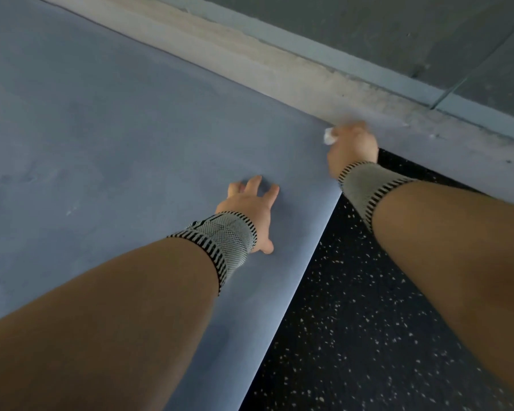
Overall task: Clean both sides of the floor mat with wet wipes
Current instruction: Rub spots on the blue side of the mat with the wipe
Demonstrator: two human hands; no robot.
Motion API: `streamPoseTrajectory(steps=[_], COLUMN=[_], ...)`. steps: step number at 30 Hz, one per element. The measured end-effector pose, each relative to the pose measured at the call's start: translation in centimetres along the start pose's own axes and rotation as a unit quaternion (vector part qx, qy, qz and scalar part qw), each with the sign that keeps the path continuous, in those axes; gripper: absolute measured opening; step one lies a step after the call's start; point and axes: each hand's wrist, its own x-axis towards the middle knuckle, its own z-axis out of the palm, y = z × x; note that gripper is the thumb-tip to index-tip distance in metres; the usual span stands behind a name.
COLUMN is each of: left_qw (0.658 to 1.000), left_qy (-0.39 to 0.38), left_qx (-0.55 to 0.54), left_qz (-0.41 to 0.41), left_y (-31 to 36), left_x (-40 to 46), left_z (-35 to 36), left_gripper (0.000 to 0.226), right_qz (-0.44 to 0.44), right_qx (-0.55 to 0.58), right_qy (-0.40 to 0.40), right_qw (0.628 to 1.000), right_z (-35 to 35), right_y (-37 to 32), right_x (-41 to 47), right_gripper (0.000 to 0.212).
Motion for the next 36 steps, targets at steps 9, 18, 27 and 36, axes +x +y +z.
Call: streamPoseTrajectory(steps=[9,18,27,36], left_qw=[1.0,1.0,1.0,0.999], left_qy=[-0.007,0.009,0.021,0.031], left_qx=[-0.001,0.004,0.0,0.004], left_qz=[-0.005,0.003,0.017,0.022], left_y=[0.0,-0.5,-1.0,-1.3], left_x=[0.0,0.3,0.5,0.5], left_z=[0.0,0.6,1.3,1.4], left_gripper=[0.117,0.117,0.119,0.119], right_qz=[0.032,-0.116,-0.192,-0.199], right_qx=[0.073,0.076,0.113,0.107], right_qy=[0.039,-0.019,-0.051,-0.074], right_qw=[0.996,0.99,0.974,0.971], right_z=[1.1,1.2,1.7,1.7], right_y=[2.6,1.6,0.1,-1.5], right_x=[-1.6,-4.7,-7.9,-9.1], right_gripper=[0.035,0.036,0.028,0.028])
